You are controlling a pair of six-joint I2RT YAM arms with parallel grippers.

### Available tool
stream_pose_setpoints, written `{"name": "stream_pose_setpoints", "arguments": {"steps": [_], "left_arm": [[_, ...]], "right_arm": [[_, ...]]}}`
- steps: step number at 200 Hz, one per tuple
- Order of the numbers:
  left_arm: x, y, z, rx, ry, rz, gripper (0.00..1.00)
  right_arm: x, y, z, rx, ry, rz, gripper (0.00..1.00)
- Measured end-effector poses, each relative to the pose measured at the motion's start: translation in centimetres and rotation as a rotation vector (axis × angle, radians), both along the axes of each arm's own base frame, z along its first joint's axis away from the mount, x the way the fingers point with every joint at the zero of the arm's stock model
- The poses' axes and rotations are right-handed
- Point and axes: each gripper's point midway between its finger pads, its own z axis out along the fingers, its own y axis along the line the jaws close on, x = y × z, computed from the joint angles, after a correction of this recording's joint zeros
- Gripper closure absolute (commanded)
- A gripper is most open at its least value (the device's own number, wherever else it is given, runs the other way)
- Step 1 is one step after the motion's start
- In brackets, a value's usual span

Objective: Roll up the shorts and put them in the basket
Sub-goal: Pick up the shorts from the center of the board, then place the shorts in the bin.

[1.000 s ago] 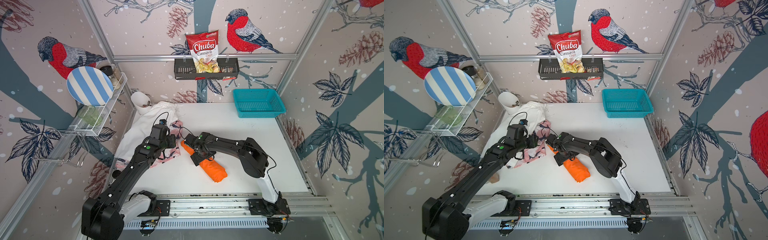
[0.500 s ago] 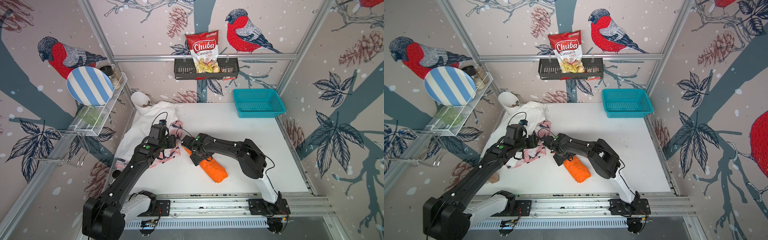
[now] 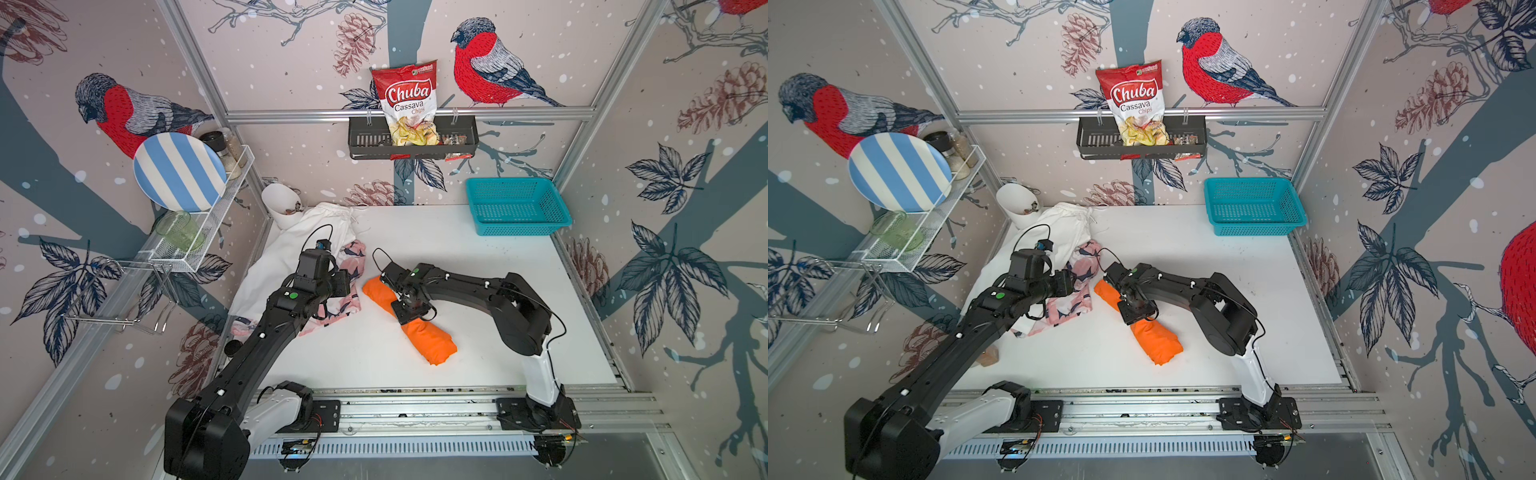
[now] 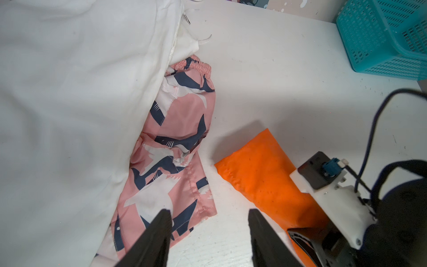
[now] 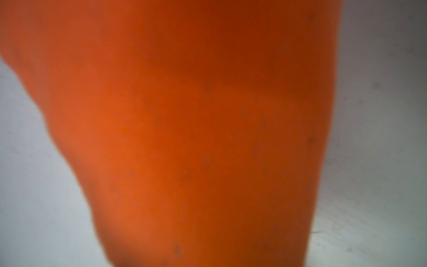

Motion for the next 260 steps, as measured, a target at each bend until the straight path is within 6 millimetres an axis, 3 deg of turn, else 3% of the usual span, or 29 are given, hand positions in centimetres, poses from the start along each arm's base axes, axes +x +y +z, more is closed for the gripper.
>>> {"name": "stream_pose_setpoints", "arguments": {"steps": [49, 114, 132, 156, 191, 219, 234, 260], "left_arm": [[0.0, 0.0, -0.1, 0.002, 0.001, -0.001, 0.43], [0.0, 0.2, -0.2, 0.003, 0.004, 0.003, 0.43], [0.1, 0.2, -0.3, 0.004, 0.007, 0.006, 0.43], [0.1, 0.3, -0.3, 0.005, 0.009, 0.008, 0.42], [0.2, 0.4, -0.6, 0.008, 0.018, 0.011, 0.42], [0.4, 0.7, -1.2, 0.012, 0.037, 0.020, 0.42], [0.6, 1.1, -1.4, 0.013, 0.043, 0.027, 0.42], [0.8, 1.9, -1.5, 0.008, 0.049, 0.049, 0.42]], "right_arm": [[3.9, -1.1, 5.5, 0.458, 0.059, -0.260, 0.62], [12.7, -5.5, 13.3, 0.930, 0.005, -0.591, 0.64], [15.8, -8.2, 15.4, 1.007, -0.057, -0.682, 0.63], [20.2, -13.4, 17.8, 1.099, -0.149, -0.825, 0.63], [26.6, -22.2, 19.3, 1.197, -0.272, -1.074, 0.64], [31.2, -27.3, 21.2, 1.262, -0.370, -1.169, 0.66], [33.4, -29.8, 21.6, 1.293, -0.400, -1.218, 0.70], [37.0, -34.5, 20.9, 1.310, -0.441, -1.347, 0.69]]}}
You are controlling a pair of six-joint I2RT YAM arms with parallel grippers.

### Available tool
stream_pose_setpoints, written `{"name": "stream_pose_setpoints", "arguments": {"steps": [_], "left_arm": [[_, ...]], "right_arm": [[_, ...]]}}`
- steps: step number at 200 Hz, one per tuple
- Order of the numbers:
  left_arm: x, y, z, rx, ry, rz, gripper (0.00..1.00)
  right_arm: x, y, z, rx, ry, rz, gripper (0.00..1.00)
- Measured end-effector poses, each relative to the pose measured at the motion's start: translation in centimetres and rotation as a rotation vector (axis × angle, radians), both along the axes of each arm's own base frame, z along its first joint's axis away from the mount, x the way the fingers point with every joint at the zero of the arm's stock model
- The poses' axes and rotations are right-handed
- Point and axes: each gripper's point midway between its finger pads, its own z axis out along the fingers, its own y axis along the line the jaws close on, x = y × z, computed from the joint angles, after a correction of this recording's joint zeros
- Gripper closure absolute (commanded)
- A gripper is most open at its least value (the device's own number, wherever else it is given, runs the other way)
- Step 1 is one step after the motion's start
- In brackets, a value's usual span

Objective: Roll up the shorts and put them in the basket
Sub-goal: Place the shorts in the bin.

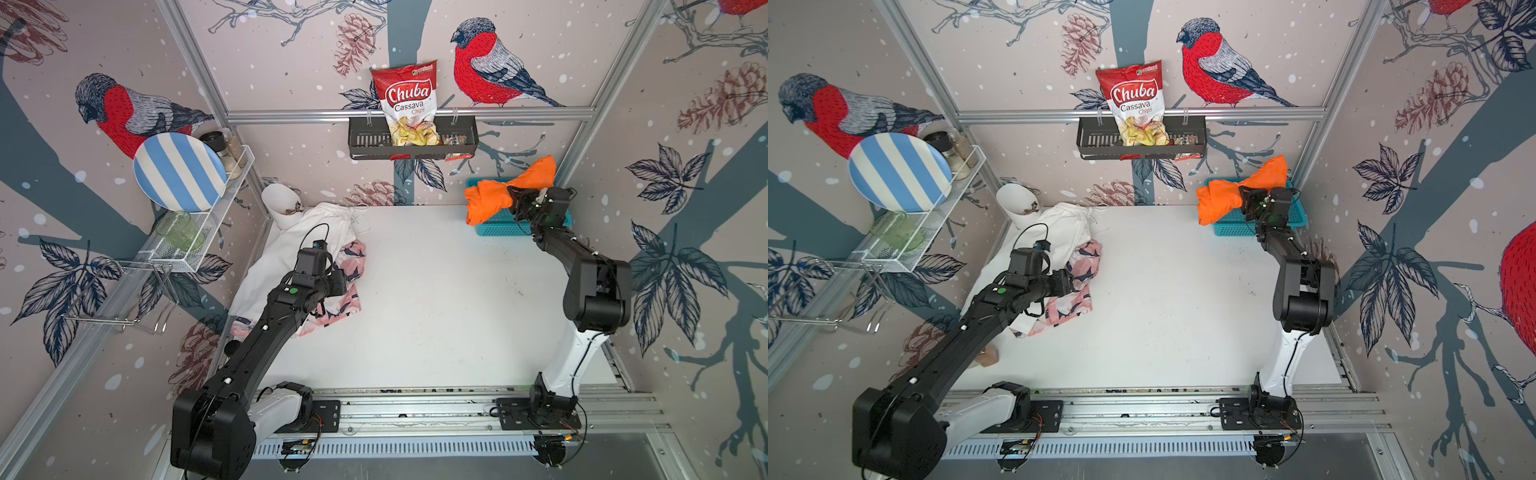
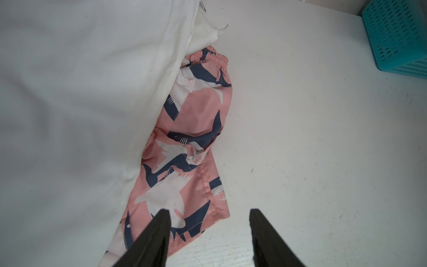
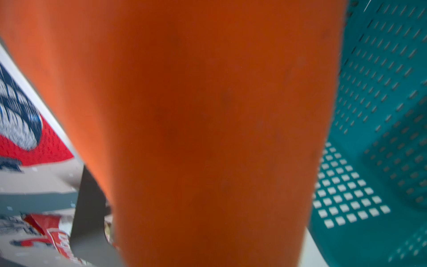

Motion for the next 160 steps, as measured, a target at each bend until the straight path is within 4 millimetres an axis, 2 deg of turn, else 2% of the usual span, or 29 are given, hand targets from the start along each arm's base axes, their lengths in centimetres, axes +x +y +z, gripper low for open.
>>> {"name": "stream_pose_setpoints", "arguments": {"steps": [25, 47, 68, 111, 137, 160], "left_arm": [[0.2, 0.3, -0.5, -0.014, 0.020, 0.006, 0.42], [0.4, 0.6, -1.2, -0.019, 0.046, 0.014, 0.42], [0.5, 0.5, -1.6, -0.020, 0.059, 0.013, 0.41], [0.5, 0.6, -1.7, -0.021, 0.064, 0.015, 0.40], [0.5, 0.7, -1.8, -0.020, 0.064, 0.016, 0.40], [0.5, 0.7, -1.9, -0.020, 0.067, 0.016, 0.39]], "right_arm": [[3.4, -3.4, -0.6, 0.014, 0.030, -0.097, 0.68], [6.8, -5.0, -1.5, 0.012, 0.054, -0.135, 0.67], [9.5, -6.0, -3.6, 0.009, 0.102, -0.172, 0.67], [11.2, -6.8, -10.0, 0.026, 0.242, -0.256, 0.65], [12.3, -5.8, -11.5, 0.035, 0.243, -0.262, 0.64], [12.5, -4.9, -13.5, 0.052, 0.272, -0.275, 0.55]]}}
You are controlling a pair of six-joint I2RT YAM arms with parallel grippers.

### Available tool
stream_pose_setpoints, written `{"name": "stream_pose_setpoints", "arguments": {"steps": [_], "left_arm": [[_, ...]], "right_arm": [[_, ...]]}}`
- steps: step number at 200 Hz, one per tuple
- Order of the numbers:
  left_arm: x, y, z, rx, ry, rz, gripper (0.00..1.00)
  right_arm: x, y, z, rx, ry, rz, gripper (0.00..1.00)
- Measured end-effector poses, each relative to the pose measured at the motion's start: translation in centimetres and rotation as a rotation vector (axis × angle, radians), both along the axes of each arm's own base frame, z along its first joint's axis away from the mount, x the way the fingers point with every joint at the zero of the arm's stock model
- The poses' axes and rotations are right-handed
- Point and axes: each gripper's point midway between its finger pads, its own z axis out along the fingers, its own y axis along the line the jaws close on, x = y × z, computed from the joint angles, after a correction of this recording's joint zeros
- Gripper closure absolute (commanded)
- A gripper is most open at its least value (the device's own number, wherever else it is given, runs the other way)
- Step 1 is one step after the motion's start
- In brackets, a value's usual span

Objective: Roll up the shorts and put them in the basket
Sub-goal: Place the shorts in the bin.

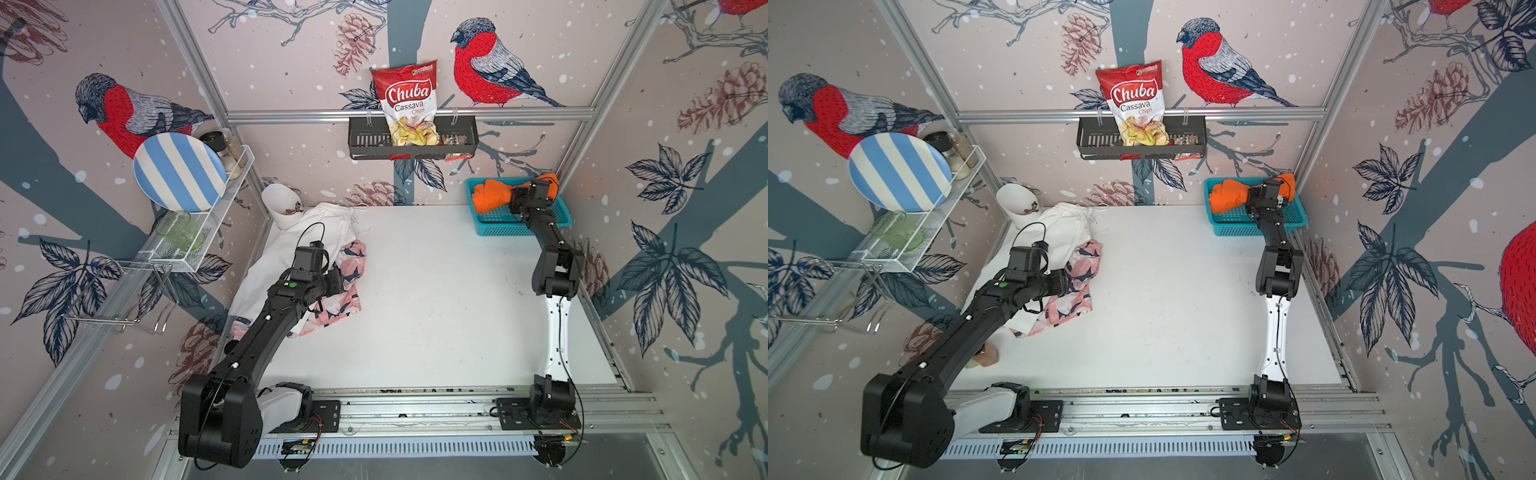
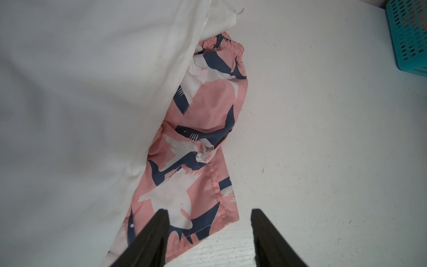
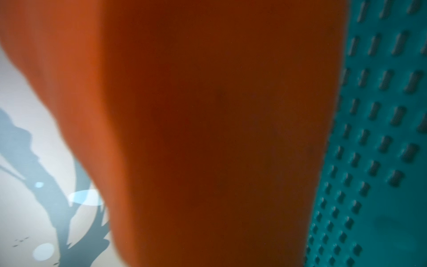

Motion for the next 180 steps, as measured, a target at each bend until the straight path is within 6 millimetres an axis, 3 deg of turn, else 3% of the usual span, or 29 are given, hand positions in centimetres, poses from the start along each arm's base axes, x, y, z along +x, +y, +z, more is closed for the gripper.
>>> {"name": "stream_pose_setpoints", "arguments": {"steps": [17, 32, 35, 38, 84, 126, 161, 180], "left_arm": [[0.0, 0.0, -0.1, 0.000, 0.003, 0.000, 0.39], [0.0, 0.0, -0.1, 0.001, 0.004, 0.000, 0.39], [0.0, 0.0, -0.1, 0.001, 0.004, 0.000, 0.39], [0.0, 0.0, -0.1, 0.001, 0.004, 0.000, 0.39], [0.0, 0.0, -0.2, 0.001, 0.005, 0.001, 0.38], [0.0, 0.0, 0.0, 0.001, 0.001, 0.002, 0.37], [0.0, 0.0, 0.4, -0.002, -0.012, 0.002, 0.37], [-0.1, 0.0, 0.7, -0.004, -0.022, 0.002, 0.37]], "right_arm": [[0.0, 0.2, -1.2, 0.013, 0.019, -0.015, 0.39], [0.0, 0.3, -1.9, 0.011, 0.029, -0.028, 0.15], [0.0, 0.3, -2.0, 0.011, 0.030, -0.030, 0.04], [0.0, 0.3, -2.0, 0.011, 0.030, -0.031, 0.00], [-0.2, -0.4, -1.0, 0.004, 0.032, -0.056, 0.00], [-1.0, -2.4, 1.7, 0.006, 0.034, -0.080, 0.00], [-2.9, -3.0, 5.5, -0.010, 0.054, -0.068, 0.00], [-4.0, -2.5, 9.2, -0.026, 0.028, -0.047, 0.00]]}}
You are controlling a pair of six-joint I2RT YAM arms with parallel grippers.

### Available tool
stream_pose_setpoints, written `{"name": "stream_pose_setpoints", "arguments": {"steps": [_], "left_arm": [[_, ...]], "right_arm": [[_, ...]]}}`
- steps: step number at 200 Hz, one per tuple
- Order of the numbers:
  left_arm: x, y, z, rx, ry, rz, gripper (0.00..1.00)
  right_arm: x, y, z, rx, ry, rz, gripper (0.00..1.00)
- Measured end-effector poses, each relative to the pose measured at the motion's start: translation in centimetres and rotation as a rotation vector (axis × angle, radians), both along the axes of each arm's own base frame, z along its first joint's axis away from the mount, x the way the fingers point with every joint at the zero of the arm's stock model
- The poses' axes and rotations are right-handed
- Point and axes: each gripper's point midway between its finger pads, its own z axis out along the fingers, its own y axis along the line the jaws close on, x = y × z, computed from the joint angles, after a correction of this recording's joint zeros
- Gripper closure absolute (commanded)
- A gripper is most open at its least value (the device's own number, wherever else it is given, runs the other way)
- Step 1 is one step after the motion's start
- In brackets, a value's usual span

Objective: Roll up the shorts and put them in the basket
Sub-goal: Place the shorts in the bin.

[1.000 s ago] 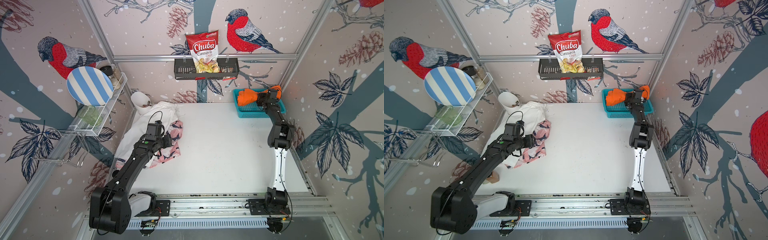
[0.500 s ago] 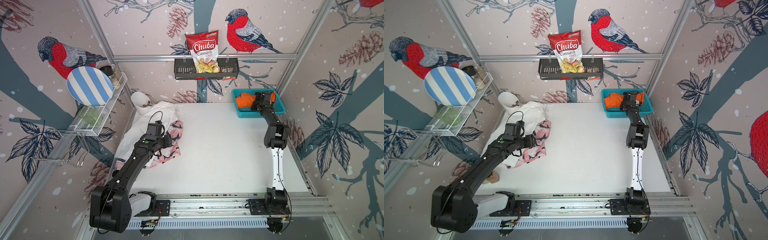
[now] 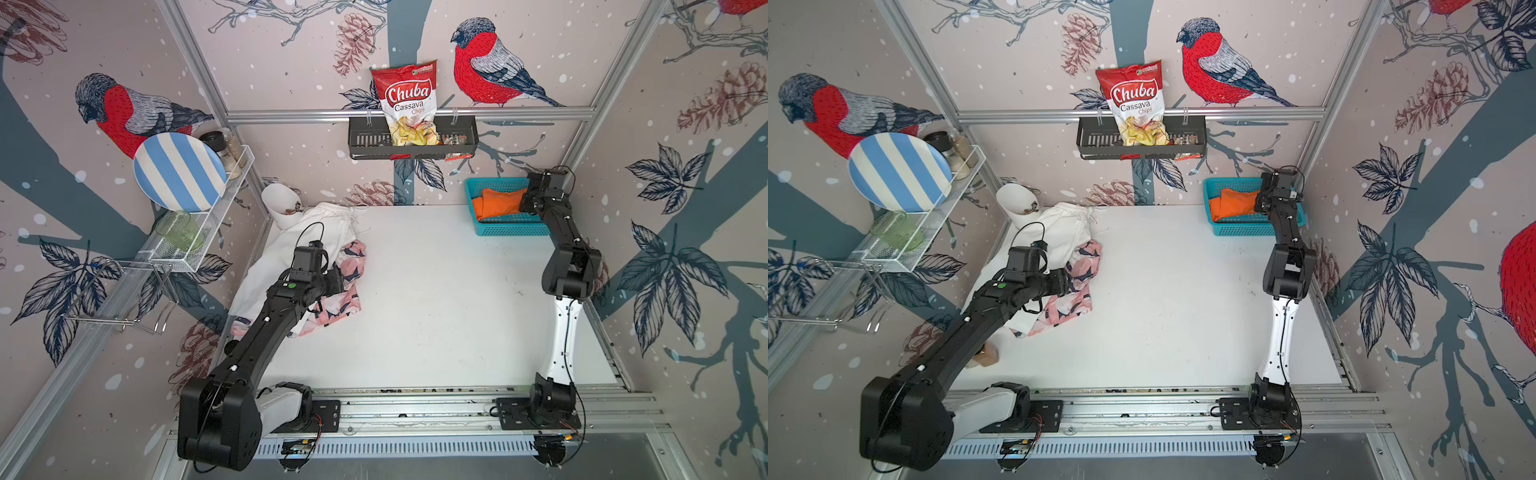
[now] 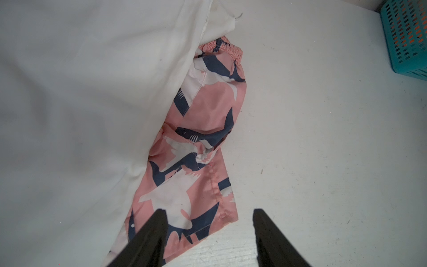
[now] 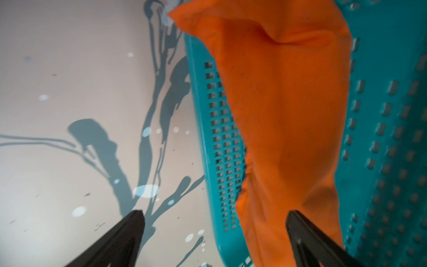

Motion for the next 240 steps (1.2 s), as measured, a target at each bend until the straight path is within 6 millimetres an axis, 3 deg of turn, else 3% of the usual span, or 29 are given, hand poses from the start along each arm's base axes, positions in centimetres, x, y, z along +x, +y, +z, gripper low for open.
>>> {"name": "stream_pose_setpoints", "arguments": {"steps": [13, 25, 80, 108, 153, 182, 240], "left_arm": [[0.0, 0.0, 0.1, -0.002, -0.003, 0.001, 0.37], [-0.1, 0.0, 0.2, -0.003, -0.007, 0.001, 0.37], [-0.1, 0.0, 0.5, -0.005, -0.016, 0.001, 0.36], [-0.1, 0.0, 0.5, -0.005, -0.016, 0.002, 0.36], [-0.1, 0.1, 0.2, -0.001, -0.007, 0.004, 0.36], [-0.1, 0.1, -0.1, 0.001, 0.004, 0.004, 0.36], [0.0, 0.2, -0.6, 0.009, 0.017, 0.008, 0.36]], "right_arm": [[-0.4, 0.8, 2.5, -0.009, -0.039, 0.025, 0.00], [-0.5, 1.7, 3.2, -0.013, -0.051, 0.051, 0.00], [-1.6, 8.4, -2.1, 0.003, 0.067, 0.173, 0.00], [-1.3, 9.9, -3.7, 0.019, 0.083, 0.188, 0.00], [0.3, 11.2, -8.3, 0.059, 0.099, 0.155, 0.00], [2.5, 11.4, -8.7, 0.075, 0.022, 0.140, 0.00], [4.6, 10.3, -9.7, 0.084, -0.090, 0.090, 0.00]]}}
